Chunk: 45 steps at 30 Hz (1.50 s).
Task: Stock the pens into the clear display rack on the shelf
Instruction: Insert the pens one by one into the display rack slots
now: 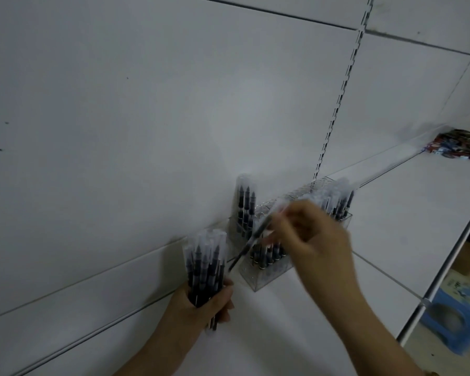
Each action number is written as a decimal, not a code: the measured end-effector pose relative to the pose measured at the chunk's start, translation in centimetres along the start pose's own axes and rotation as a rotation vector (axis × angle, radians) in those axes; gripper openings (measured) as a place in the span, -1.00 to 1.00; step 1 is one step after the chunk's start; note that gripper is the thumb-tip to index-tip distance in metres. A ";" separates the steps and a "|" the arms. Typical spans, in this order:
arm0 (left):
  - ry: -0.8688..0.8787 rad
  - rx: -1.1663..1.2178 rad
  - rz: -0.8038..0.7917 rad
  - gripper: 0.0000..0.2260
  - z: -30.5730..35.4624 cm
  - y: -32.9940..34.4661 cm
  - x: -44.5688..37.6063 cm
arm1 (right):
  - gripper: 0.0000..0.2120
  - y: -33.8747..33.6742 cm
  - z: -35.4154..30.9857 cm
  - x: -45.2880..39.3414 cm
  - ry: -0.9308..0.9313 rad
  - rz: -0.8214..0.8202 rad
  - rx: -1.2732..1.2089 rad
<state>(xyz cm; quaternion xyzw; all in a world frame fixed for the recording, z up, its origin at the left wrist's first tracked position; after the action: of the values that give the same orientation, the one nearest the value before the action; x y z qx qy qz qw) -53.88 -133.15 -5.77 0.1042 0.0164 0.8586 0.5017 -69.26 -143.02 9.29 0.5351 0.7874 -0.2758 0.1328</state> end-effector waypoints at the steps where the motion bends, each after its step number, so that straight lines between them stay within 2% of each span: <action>1: 0.006 0.009 0.014 -0.93 0.2 -0.1 0.0 | -0.88 -1.7 -1.1 -0.8 -0.041 0.091 -0.020; 3: 0.004 0.026 0.039 -0.91 0.0 -0.4 -0.3 | -0.91 -4.7 -3.4 -2.2 -0.148 0.236 0.021; 5: -0.008 0.053 0.061 -0.91 -0.3 -0.6 -0.6 | -0.94 -5.8 -4.4 -3.9 -0.207 0.276 0.058; 13: 0.013 0.063 0.080 -0.90 0.0 -0.5 -0.5 | -0.93 -0.2 0.5 -8.4 -0.117 -0.012 0.129; 17: 0.022 0.051 0.072 -0.90 0.0 -0.6 -0.6 | -0.91 0.5 0.9 -9.3 -0.143 -0.050 0.189; 20: 0.029 0.032 0.054 -0.90 0.0 -0.4 -0.6 | -0.91 1.2 0.6 -9.9 -0.196 -0.120 0.306; 25: 0.018 0.004 0.044 -0.89 0.0 -0.3 -0.4 | -0.85 4.4 1.4 -9.5 -0.272 -0.368 0.613; 31: -0.015 0.015 0.035 -0.84 -0.2 -0.2 -0.4 | -0.79 4.2 2.2 -9.4 -0.280 -0.401 0.692; 36: -0.029 -0.022 0.022 -0.74 -0.5 -0.2 -0.5 | -0.70 1.5 1.2 -5.4 -0.257 -0.212 0.530; 38: -0.032 -0.014 -0.002 -0.88 -0.1 0.2 -0.2 | -0.62 2.4 2.1 -1.9 -0.190 -0.315 0.446; 39: -0.044 -0.015 -0.031 -0.87 0.2 0.8 0.1 | -0.61 3.5 2.8 -0.1 -0.164 -0.399 0.432; 40: -0.032 -0.042 -0.065 -0.69 0.2 1.1 0.3 | -0.62 4.3 3.5 1.4 -0.152 -0.460 0.414; 41: -0.019 -0.083 -0.093 -0.60 0.0 1.4 0.4 | -0.67 4.9 4.1 2.3 -0.146 -0.487 0.379; 43: -0.016 -0.158 -0.031 -0.70 -0.3 1.3 0.7 | -0.79 5.1 4.7 2.9 -0.135 -0.496 0.273; 45: -0.037 -0.200 0.024 -0.68 -0.4 1.1 1.1 | -0.85 4.9 4.9 2.8 -0.091 -0.533 0.144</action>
<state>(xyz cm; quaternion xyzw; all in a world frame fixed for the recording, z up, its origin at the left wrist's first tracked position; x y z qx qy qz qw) -55.42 -132.69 -5.79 0.0697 -0.0801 0.8597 0.4997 -66.29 -142.34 2.48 0.3043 0.8719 -0.3800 0.0526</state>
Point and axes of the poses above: each hand's wrist, its own x-axis away from the middle knuckle, its own y-axis out of the palm, z = x × y, the point moved 9 cm from there along -x, towards the middle knuckle, and after that the axes turned 4 degrees about -y, right-handed, at the moved point
